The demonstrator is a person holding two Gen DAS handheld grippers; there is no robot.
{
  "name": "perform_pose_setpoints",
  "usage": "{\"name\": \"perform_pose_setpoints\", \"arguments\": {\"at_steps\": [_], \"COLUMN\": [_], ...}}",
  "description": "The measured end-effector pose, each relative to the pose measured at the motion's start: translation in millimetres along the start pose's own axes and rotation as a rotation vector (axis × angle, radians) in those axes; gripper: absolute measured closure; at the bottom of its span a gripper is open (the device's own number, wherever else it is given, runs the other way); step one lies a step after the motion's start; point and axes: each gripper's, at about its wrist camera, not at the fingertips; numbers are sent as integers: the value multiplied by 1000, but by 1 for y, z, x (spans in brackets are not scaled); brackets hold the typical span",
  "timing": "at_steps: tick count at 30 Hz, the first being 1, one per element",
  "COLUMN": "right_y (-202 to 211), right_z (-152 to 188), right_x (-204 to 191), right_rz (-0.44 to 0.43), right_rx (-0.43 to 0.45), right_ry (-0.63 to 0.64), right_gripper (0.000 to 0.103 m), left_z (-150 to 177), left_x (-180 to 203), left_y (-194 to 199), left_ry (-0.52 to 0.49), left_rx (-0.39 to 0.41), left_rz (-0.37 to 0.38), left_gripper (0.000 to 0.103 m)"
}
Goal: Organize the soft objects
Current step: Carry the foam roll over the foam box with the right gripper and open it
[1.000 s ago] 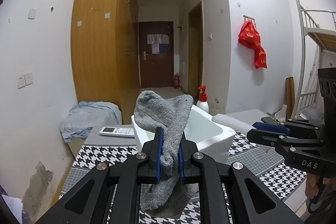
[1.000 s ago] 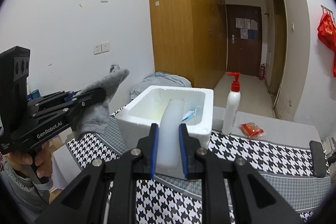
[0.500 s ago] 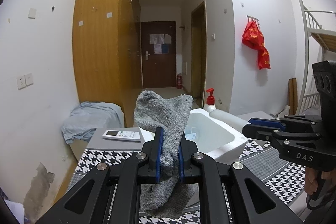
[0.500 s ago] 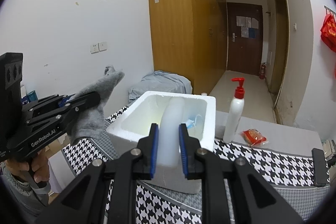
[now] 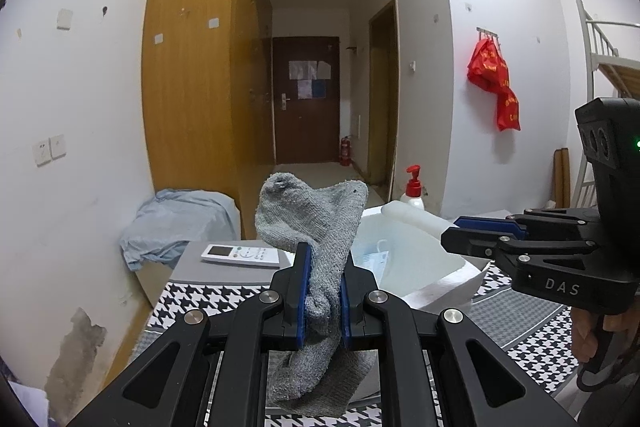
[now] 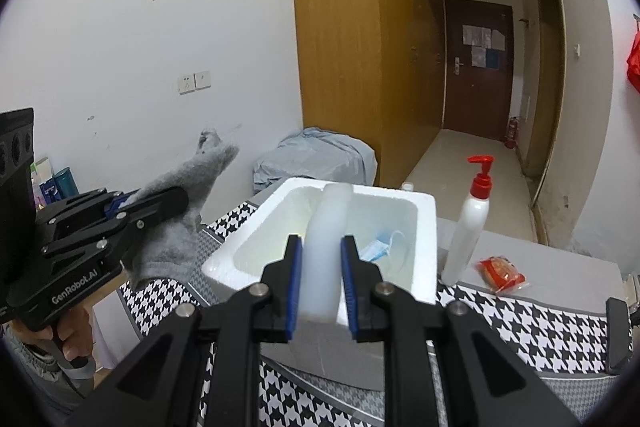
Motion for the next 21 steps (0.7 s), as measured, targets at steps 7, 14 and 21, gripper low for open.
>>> {"name": "perform_pose_setpoints", "arguments": {"at_steps": [7,14,21], "right_y": [-15,-24,-28], "right_z": [-3,-5,-6], "right_x": [-1,-2,-3], "right_rz": [-3,-4,0], "right_rx": [-18,-32,-40], "right_ry": [11,15,21], "right_gripper": [80,80,80], "left_z": [0,0,1], "left_x": [-4,-2,-4], "left_y": [-5,-8,-10], "left_ry": [18,22,33], "left_rx": [-13,-19,-23], "left_rz": [-24,-38,-43], "left_gripper": [90,90,90]}}
Point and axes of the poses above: each gripper's, at about its wrist camera, not at the fingertips, and y roughly against the way its jaws point, x to its right, z to its underside, and after that the axes turned 1 degree about z, right-handed
